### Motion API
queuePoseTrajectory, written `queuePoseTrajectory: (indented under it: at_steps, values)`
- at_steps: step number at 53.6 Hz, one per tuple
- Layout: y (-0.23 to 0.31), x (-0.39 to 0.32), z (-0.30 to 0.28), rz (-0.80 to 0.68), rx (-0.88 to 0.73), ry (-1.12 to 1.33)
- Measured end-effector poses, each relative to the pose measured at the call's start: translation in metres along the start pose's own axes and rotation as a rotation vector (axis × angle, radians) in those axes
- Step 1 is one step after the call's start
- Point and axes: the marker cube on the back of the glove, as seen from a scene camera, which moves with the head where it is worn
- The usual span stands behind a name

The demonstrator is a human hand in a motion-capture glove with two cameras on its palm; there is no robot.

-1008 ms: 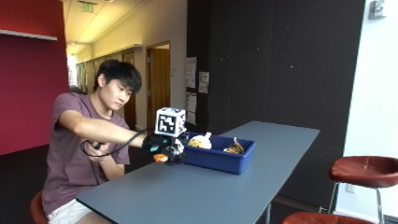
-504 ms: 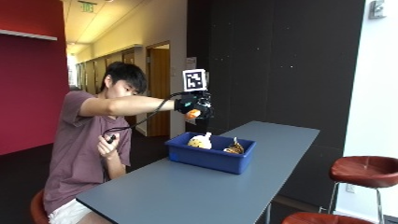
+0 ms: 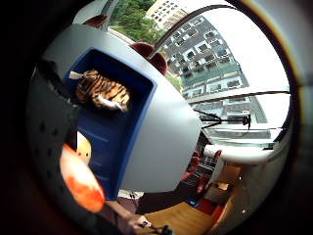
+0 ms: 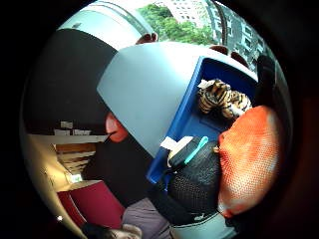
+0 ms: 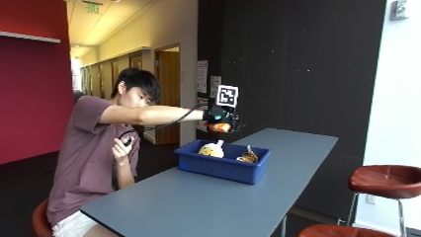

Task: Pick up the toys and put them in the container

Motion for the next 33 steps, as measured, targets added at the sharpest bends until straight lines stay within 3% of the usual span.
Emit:
queuePoseTrajectory:
  at_steps: [6,13,18,33]
  values:
    - [0.004,-0.008,0.012,-0.147,-0.194,0.002]
    - [-0.002,-0.01,0.011,-0.007,-0.097,-0.035]
    - [0.005,0.002,0.007,-0.085,-0.059,-0.05]
    - [0.036,0.02,-0.012,-0.114,-0.038,-0.001]
